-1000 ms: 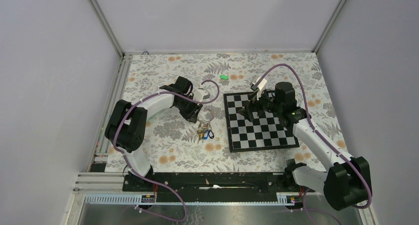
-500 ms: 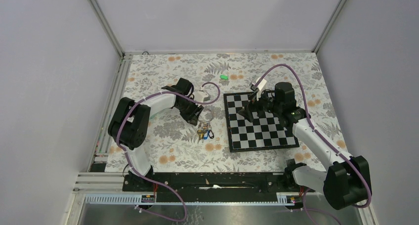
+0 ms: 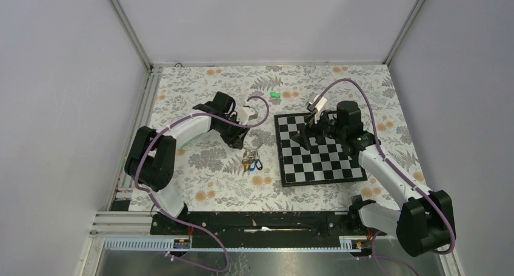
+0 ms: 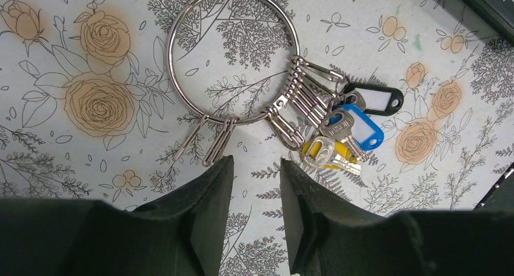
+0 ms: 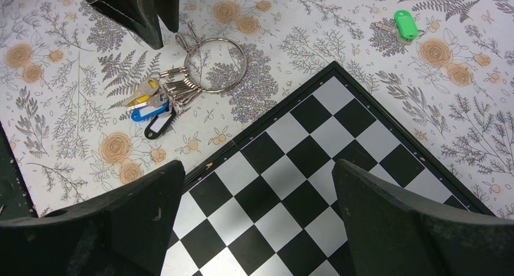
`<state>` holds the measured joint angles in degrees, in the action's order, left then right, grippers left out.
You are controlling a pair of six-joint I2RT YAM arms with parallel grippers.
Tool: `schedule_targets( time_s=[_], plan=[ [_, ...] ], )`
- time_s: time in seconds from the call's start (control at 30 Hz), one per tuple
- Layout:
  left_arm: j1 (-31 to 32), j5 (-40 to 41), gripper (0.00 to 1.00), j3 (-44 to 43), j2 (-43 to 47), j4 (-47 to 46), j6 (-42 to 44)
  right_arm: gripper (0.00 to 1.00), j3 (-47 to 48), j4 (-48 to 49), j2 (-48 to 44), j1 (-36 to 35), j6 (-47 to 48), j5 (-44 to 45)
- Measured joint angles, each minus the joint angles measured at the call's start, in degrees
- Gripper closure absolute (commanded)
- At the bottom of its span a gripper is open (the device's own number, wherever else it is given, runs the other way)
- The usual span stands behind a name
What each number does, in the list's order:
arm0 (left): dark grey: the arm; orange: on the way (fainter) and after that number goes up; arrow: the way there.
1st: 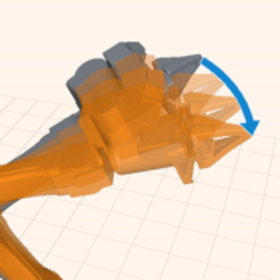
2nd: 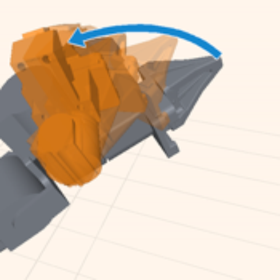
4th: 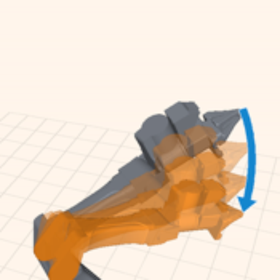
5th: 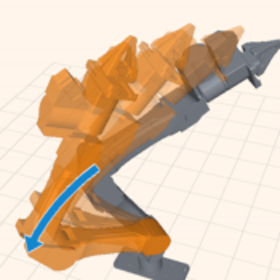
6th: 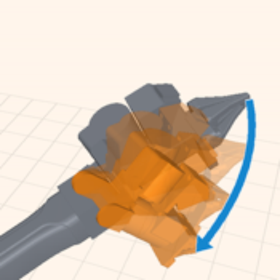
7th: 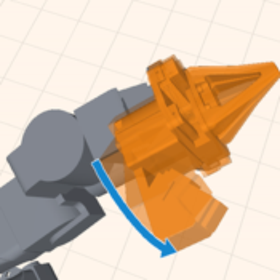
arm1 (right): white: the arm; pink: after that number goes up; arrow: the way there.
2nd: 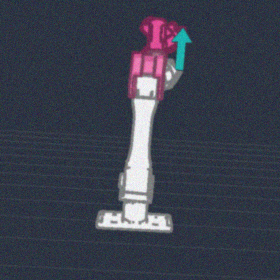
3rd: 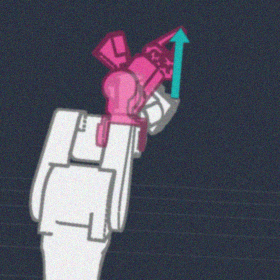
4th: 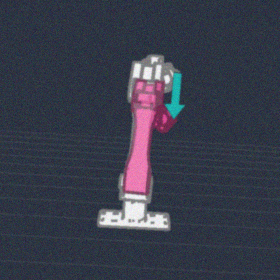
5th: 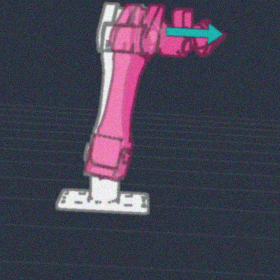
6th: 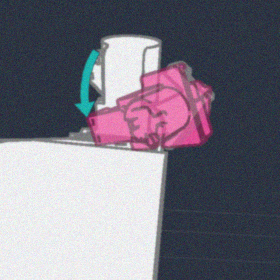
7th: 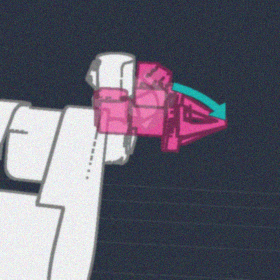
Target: Put the keys on the keyring
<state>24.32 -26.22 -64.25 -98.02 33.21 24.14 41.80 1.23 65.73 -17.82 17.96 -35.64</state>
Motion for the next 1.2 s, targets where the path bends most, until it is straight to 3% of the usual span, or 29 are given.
schedule_targets(
  time_s=[0.6, 1.2],
  plan=[
    [-0.11, -0.13, 0.59, -0.24, -4.22, 0.07, 1.92, 0.00, -0.02, 0.02, 0.00, 0.22, 0.00, -0.02],
    [-0.24, -0.15, 0.59, -0.24, -2.84, -0.13, 2.93, 0.00, -0.13, 0.02, 0.02, 0.37, 0.00, -0.04]
  ],
)
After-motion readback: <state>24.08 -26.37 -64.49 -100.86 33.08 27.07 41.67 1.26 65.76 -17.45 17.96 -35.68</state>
